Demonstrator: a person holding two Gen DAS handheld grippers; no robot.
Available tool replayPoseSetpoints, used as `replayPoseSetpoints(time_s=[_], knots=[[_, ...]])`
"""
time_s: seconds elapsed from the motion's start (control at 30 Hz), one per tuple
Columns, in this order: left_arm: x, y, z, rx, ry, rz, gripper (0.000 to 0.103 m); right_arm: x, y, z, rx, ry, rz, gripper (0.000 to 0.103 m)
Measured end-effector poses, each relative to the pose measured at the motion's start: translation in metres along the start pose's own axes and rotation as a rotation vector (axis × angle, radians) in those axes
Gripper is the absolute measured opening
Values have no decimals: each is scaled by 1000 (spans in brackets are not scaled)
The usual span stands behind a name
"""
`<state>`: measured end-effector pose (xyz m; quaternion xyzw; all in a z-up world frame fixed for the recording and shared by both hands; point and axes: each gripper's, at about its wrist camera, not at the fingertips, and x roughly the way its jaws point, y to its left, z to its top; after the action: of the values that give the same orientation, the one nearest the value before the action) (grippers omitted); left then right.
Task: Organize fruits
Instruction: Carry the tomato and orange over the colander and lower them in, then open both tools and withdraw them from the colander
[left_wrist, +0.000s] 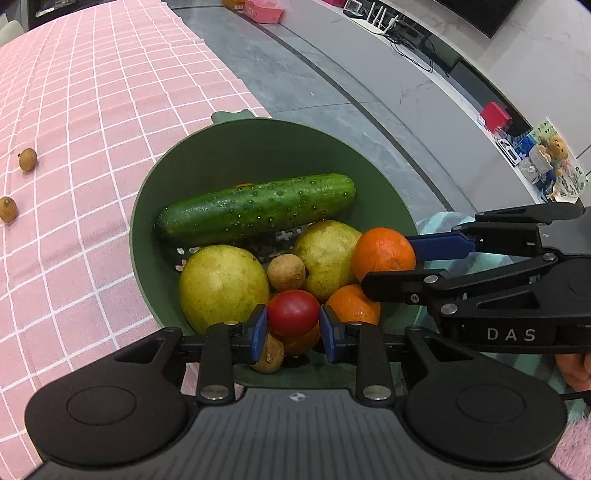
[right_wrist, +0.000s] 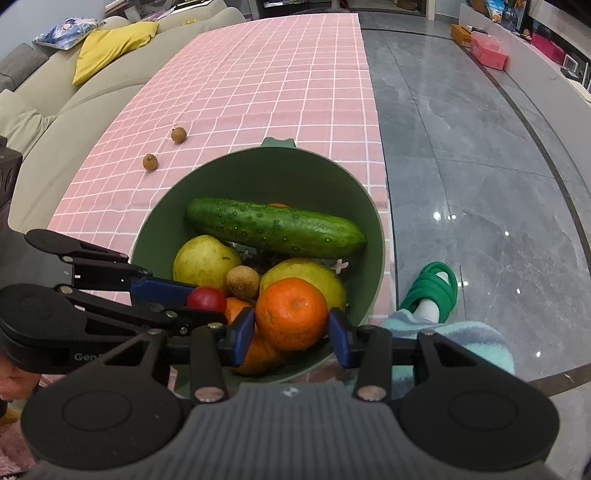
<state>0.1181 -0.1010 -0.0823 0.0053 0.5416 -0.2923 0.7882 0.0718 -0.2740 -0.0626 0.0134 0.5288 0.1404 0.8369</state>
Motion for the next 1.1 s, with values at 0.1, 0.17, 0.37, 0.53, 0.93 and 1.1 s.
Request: replayPoseSetpoints(time_s=[0.1,0.17,0.37,0.53,0.93,1.1], knots=[[0,0,0,0,-2,2,37,-1,1,0,-5,0,-3,42],[-2,0,-1,2,-5,6,41,-2,0,0,-1,-2,-1,42],[-11,0,1,2,-32,4,46,-8,2,2,-15,-22,-18,47],[-22,4,3,-5,-66,1,47,-15,5,5,-35,-40,-31,46],[-46,9,7,-14,-127,23,49,-19,11,6,-62,-34,-58,34],[-62,16,8,-31,-176,55,49,-32,21,14,-73,-83,-57,36]])
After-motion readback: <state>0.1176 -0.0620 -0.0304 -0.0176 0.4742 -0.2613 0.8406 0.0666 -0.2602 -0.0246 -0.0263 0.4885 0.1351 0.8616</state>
